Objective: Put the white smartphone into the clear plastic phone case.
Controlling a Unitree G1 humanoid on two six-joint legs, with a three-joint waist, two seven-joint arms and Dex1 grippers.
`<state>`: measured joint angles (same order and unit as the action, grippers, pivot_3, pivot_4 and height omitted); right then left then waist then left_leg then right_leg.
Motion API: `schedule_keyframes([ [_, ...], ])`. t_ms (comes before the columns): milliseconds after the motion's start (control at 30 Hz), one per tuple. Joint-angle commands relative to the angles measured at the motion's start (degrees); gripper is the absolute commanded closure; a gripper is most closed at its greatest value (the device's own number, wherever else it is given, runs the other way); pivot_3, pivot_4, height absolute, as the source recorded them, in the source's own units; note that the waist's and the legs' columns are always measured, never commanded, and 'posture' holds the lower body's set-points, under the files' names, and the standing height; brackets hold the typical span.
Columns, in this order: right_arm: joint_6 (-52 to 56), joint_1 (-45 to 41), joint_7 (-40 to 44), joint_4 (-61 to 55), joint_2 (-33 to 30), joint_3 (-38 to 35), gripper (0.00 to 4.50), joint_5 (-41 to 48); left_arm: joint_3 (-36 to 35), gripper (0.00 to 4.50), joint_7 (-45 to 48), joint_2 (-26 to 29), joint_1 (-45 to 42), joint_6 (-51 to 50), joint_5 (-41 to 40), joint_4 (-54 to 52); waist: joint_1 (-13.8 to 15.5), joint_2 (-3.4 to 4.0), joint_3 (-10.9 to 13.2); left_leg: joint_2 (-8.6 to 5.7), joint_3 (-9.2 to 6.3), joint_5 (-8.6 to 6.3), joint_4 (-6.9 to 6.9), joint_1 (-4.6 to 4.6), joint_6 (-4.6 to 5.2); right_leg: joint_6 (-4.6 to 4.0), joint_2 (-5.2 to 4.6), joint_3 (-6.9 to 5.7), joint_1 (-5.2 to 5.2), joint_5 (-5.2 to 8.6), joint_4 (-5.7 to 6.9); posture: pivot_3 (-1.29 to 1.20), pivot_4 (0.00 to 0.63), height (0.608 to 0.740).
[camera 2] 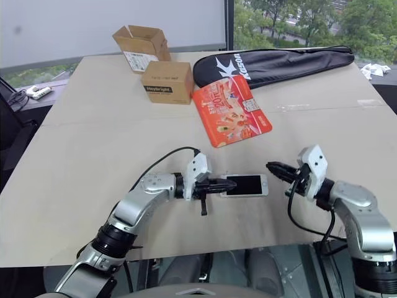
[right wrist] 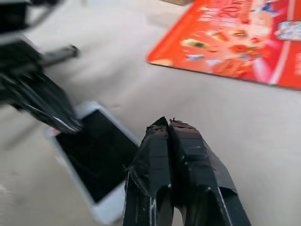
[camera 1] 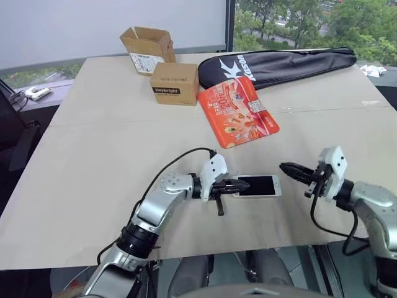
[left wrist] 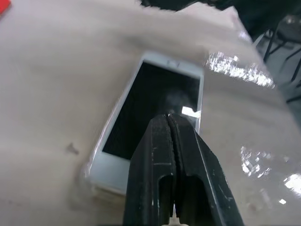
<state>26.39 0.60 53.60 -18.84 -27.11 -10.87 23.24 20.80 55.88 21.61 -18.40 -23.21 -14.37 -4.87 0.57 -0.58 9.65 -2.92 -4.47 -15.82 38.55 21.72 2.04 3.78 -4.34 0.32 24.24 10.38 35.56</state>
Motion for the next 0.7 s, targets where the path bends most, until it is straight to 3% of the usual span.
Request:
schedule_keyframes([
  [33,-4.52,1.04,1.26,1.45,0.49,1.02,4.45,1.28,0.31,4.50,0.43,0.79,0.15,1.79,1.20,0.54,0.04,0.01,-0.01,0.00,0.00,0.00,0.00,-0.02,0.00,0.00,0.01,0.00,-0.01,0.00,0.00,0.00,0.150,0.740],
  [300,-12.18,1.69,2.54,12.49,-2.09,7.58,4.45,-5.24,0.80,4.50,0.51,0.71,0.24,2.87,2.20,1.82,0.04,0.03,-0.10,0.01,0.05,0.00,0.00,-0.14,0.00,0.00,0.06,0.07,-0.09,0.01,0.02,0.00,0.150,0.740],
  [500,-5.65,1.36,0.80,15.41,-3.57,10.96,4.45,-4.90,1.07,4.50,1.06,0.82,0.78,2.69,2.26,1.20,-0.02,-0.14,-0.26,0.08,0.13,-0.02,-0.15,-0.88,0.02,0.02,0.10,0.20,-0.73,0.31,0.00,0.00,0.150,0.740],
  [700,-1.73,2.96,2.86,13.58,-8.98,16.99,4.45,-7.17,0.60,4.50,1.32,1.83,2.04,3.04,2.45,0.62,0.12,-0.59,-1.12,0.12,0.13,-0.03,-0.19,-1.01,0.03,0.04,0.13,0.21,-0.81,0.33,0.00,0.00,0.150,0.740],
])
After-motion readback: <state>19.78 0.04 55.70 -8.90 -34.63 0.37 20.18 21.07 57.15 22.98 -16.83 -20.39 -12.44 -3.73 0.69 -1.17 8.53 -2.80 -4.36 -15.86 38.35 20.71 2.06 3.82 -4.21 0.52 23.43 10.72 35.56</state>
